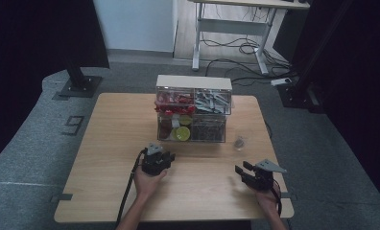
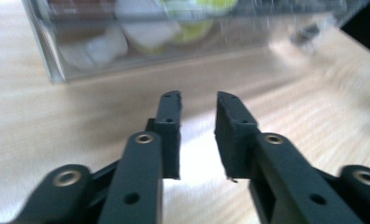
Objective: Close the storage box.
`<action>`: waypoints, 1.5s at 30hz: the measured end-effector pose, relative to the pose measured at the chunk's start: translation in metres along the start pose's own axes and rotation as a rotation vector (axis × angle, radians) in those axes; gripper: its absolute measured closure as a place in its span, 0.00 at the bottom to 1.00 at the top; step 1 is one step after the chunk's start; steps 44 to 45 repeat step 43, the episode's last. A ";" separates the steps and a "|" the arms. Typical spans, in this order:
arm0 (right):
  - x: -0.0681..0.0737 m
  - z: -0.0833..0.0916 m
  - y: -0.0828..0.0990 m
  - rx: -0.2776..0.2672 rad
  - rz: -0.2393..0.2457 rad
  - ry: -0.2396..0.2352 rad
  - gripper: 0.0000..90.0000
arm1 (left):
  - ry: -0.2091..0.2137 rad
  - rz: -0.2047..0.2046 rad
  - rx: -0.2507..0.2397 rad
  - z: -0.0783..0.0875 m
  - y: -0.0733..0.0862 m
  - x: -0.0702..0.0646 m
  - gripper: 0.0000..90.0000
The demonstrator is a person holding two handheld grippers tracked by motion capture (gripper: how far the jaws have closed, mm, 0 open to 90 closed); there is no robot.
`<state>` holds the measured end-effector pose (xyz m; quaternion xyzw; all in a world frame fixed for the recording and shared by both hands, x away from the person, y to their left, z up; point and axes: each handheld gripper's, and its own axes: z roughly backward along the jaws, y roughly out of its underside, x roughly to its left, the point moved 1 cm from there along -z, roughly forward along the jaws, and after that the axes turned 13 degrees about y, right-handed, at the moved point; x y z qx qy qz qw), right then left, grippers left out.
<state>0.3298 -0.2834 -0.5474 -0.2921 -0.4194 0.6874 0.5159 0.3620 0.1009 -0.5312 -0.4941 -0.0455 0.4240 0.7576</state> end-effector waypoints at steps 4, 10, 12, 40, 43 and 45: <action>-0.001 0.000 0.002 0.013 -0.004 0.006 0.56 | -0.004 -0.007 0.039 0.004 0.015 0.000 0.69; -0.003 0.000 0.006 0.042 -0.012 0.007 0.55 | -0.026 -0.034 0.077 0.013 0.030 0.000 0.65; -0.005 0.000 0.007 0.050 -0.016 0.010 0.55 | -0.037 -0.031 0.083 0.016 0.035 0.001 0.64; -0.014 0.008 0.017 0.125 -0.031 0.022 0.50 | -0.081 -0.044 0.131 0.042 0.052 0.006 0.56; -0.013 0.007 0.016 0.130 -0.029 0.025 0.48 | -0.091 -0.060 0.140 0.040 0.051 0.005 0.53; -0.013 0.007 0.016 0.130 -0.029 0.025 0.48 | -0.091 -0.060 0.140 0.040 0.051 0.005 0.53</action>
